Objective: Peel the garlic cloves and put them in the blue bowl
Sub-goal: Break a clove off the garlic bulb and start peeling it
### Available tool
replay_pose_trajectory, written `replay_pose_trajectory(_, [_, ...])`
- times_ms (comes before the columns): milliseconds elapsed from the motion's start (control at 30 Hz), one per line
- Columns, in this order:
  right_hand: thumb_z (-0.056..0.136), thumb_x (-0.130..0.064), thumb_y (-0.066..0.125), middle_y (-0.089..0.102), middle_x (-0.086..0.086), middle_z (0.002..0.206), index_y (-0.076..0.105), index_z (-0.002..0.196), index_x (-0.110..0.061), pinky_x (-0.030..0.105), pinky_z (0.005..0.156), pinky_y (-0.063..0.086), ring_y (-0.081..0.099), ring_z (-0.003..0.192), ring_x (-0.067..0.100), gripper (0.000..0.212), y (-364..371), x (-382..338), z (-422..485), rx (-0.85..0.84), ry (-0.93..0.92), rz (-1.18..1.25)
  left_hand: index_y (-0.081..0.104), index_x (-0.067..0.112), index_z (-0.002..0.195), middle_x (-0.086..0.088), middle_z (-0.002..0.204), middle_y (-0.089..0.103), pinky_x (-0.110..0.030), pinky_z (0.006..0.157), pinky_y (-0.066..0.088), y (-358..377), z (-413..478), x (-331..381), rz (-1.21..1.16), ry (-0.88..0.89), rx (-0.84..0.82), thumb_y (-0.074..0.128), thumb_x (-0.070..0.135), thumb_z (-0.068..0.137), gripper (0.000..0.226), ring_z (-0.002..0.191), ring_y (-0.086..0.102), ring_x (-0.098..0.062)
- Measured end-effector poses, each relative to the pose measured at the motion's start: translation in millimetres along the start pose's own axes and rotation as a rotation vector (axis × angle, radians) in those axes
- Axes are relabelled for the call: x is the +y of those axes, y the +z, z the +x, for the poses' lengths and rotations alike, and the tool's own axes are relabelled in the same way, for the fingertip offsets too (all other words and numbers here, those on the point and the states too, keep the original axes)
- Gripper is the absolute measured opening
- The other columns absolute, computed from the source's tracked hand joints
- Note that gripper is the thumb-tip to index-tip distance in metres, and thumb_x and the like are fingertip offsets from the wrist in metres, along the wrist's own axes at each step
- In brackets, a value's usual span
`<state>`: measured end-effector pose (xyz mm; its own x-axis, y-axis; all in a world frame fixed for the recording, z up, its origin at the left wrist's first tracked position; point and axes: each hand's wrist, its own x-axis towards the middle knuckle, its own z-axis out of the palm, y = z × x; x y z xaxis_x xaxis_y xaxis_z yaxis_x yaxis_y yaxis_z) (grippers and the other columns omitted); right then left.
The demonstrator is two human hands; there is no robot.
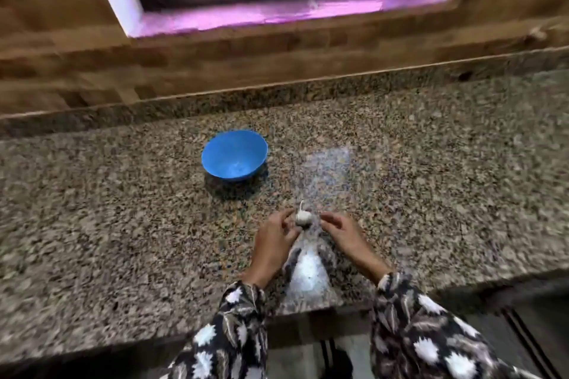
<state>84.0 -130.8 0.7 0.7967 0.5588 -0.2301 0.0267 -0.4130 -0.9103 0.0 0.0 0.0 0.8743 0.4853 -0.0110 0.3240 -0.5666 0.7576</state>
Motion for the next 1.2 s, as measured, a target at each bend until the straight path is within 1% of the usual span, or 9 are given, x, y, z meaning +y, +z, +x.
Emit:
replay_pose_trajectory(133, [0.092,-0.011,0.053,0.059,0.009,0.118,0.054,0.122,-0.002,0.023,0.093,0.041,0.054,0.108,0.016,0.032,-2.2,11.7,22.1,0.023,0.045,0.049,0.058,0.016,0.126,-0.004,0.125,0.058,-0.025,0.093,0.041,21.7,23.6,2.6,0.062,-0.017,0.003,0.070,0.027,0.082,0.047,0.112,0.055,-0.018])
replay_pose_trajectory(267, [0.092,-0.013,0.052,0.060,0.008,0.122,0.055,0.122,-0.009,0.036,0.100,0.043,0.055,0.114,0.019,0.030,-3.3,26.8,44.4,0.032,0.105,0.166,0.069,0.020,0.106,0.001,0.109,0.065,-0.022,0.084,0.048,38.7,37.5,-3.1,0.051,-0.076,0.032,0.074,0.018,0.077,0.029,0.097,0.061,-0.011])
replay_pose_trajectory(333, [0.093,-0.016,0.051,0.061,0.004,0.119,0.057,0.120,-0.015,0.035,0.097,0.046,0.056,0.111,0.018,0.027,-2.8,32.5,50.2,0.007,0.155,0.245,0.069,0.018,0.098,0.000,0.095,0.070,-0.016,0.070,0.050,38.8,37.1,0.5,-0.318,-0.294,0.072,0.073,0.008,0.078,0.023,0.082,0.064,-0.006])
replay_pose_trajectory(433, [0.096,-0.016,0.046,0.063,0.000,0.106,0.053,0.119,-0.018,0.021,0.076,0.049,0.058,0.097,0.015,0.024,-5.2,24.4,52.6,-0.136,0.267,0.505,0.062,0.005,0.107,-0.015,0.092,0.071,-0.025,0.066,0.057,30.7,32.0,9.6,-0.955,-0.588,0.040,0.063,0.003,0.085,0.022,0.076,0.067,-0.020])
replay_pose_trajectory(533, [0.095,-0.019,0.047,0.063,0.000,0.113,0.052,0.122,-0.023,0.029,0.084,0.052,0.061,0.102,0.017,0.027,-9.7,15.3,55.6,-0.279,0.326,0.657,0.060,0.000,0.107,-0.017,0.087,0.071,-0.026,0.065,0.058,23.1,31.5,13.0,-1.147,-0.659,-0.009,0.057,0.006,0.088,0.020,0.069,0.068,-0.021])
replay_pose_trajectory(667, [0.091,-0.011,0.053,0.063,0.013,0.116,0.061,0.115,-0.009,0.026,0.076,0.056,0.066,0.088,0.018,0.026,-10.0,8.3,67.2,-0.327,0.314,0.677,0.062,0.000,0.109,-0.018,0.093,0.070,-0.024,0.064,0.058,16.7,42.2,9.3,-1.221,-0.691,-0.044,0.063,0.011,0.077,0.033,0.073,0.068,-0.020])
replay_pose_trajectory(967, [0.076,-0.008,0.071,0.070,0.012,0.093,0.071,0.086,-0.010,0.033,0.074,0.056,0.066,0.085,0.024,0.010,15.4,-6.7,69.9,0.048,0.108,0.530,0.066,0.009,0.110,-0.010,0.100,0.072,-0.027,0.078,0.057,-6.6,63.8,-0.9,-1.018,-0.543,-0.045,0.067,0.006,0.082,0.028,0.092,0.069,-0.024])
replay_pose_trajectory(1067, [0.086,-0.007,0.058,0.066,0.015,0.095,0.067,0.095,-0.006,0.023,0.064,0.055,0.063,0.078,0.022,0.012,15.9,-13.5,68.9,-0.005,0.161,0.648,0.068,0.004,0.105,-0.014,0.098,0.072,-0.024,0.072,0.058,-17.0,69.2,-7.3,-1.015,-0.549,-0.105,0.063,0.002,0.084,0.021,0.084,0.069,-0.022])
replay_pose_trajectory(1200, [0.092,-0.011,0.051,0.062,0.009,0.114,0.057,0.120,-0.013,0.028,0.075,0.057,0.065,0.092,0.019,0.029,18.6,-13.4,69.7,-0.213,0.244,0.723,0.070,0.002,0.089,-0.021,0.102,0.068,-0.021,0.063,0.056,-24.8,73.7,-12.2,-0.954,-0.510,-0.188,0.061,-0.004,0.083,0.012,0.078,0.069,-0.021])
